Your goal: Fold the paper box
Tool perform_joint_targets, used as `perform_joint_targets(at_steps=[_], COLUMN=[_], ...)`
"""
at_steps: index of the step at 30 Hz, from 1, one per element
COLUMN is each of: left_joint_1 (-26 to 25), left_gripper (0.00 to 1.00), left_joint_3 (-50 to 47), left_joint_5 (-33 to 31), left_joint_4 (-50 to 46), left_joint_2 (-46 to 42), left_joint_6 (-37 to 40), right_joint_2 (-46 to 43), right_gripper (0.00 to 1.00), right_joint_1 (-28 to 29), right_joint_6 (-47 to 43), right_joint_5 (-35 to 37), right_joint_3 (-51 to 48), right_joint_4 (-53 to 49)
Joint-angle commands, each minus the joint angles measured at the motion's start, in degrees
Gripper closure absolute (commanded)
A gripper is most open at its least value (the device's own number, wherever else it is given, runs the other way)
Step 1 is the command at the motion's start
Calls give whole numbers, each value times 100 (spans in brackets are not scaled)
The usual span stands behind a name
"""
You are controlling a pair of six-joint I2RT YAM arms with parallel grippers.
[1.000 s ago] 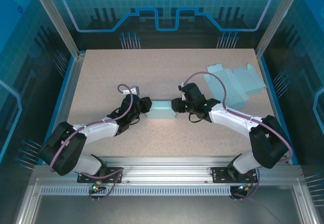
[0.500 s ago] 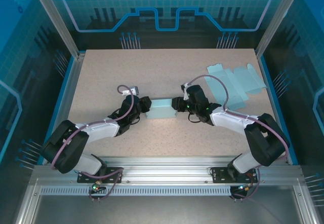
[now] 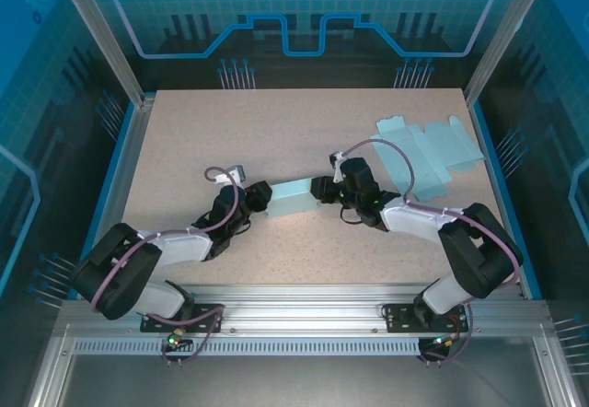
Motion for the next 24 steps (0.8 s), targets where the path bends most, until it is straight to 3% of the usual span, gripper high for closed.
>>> perform_joint_targets(at_steps=[1,8,11,17,20,24], left_joint_1=[-88,-67,-51,-37,-64,-88], left_gripper=[59,34,31,29,18,11], left_joint_3=[-127,944,1421,1958,2082,2233], left_joint_5=[387,423,539,2047,2808,2753], left_joint_4=[-1277,-2921,-3615,-4527,-4853,-4932], left_joint_2=[33,-1059,-1345,-1384,-1125,-702], left_joint_6=[481,2087,3058,5039,5806,6280], right_joint_2=[208,18,35,96,97,80], right_gripper=[72,72,72,72,72,72], right_joint_1=[114,139,157,192,204,219], right_joint_6=[-134,-267,-296,-337,-355,-368], right_joint_5=[180,283,287,275,266,260], right_joint_3=[-299,-159,-100,34,87,141], right_joint_4=[-1461,-1671,-1689,-1725,-1761,-1830])
